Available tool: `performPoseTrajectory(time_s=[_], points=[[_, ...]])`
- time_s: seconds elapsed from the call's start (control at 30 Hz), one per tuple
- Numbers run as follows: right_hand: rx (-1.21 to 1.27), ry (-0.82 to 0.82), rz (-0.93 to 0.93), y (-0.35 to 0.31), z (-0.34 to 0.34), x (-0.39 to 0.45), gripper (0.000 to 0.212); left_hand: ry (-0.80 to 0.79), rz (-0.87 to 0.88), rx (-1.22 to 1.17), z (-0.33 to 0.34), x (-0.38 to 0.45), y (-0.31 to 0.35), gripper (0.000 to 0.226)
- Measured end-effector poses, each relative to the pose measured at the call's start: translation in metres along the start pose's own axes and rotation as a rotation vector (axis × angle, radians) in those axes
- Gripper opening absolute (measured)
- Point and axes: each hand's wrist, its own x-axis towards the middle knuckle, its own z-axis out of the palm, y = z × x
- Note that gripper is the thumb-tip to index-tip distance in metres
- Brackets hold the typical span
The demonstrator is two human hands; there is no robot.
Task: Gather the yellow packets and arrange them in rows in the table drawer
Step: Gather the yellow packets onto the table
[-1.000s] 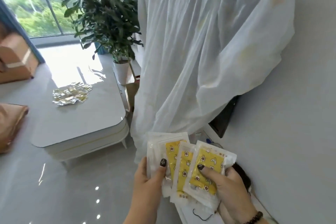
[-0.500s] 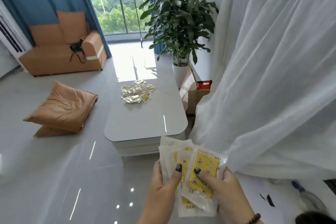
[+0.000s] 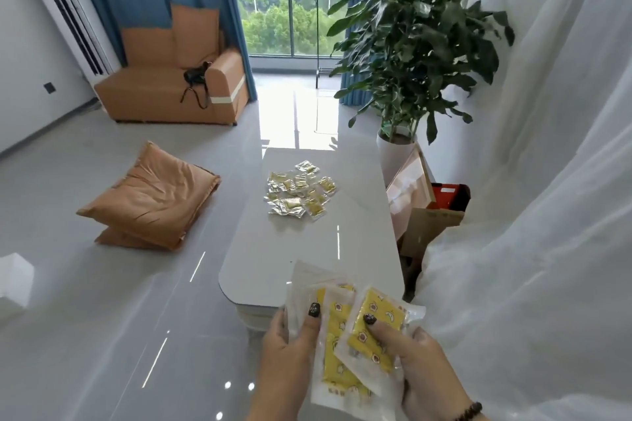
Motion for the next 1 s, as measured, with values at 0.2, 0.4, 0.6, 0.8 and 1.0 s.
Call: performPoseTrajectory(time_s=[0.2,0.4,0.6,0.8,1.0], points=[[-0.013,-0.080,0.075,-0.052,0.067,0.093,0.030,0.107,0.074,-0.023,0.006,0.096,0.049,0.009],[-0.025,-0.050,0.123,-0.072,0.130,0.180,0.030,0.254,0.081,-0.009,-0.017,0.199,0.068,0.006],[-0.076,0.074,0.157,-0.081,0.179,0.291,0.036,0.175,-0.015,0.042,-0.031,0.341,0.083,0.028],[-0.126,0.216,0.152,-0.079,0.224,0.405,0.025,-0.038,-0.165,0.146,-0.033,0.477,0.089,0.040],[-0.005,0.330,0.201,-0.059,0.243,0.518,0.025,-0.004,-0.224,0.196,-0.033,0.590,0.053,0.037]])
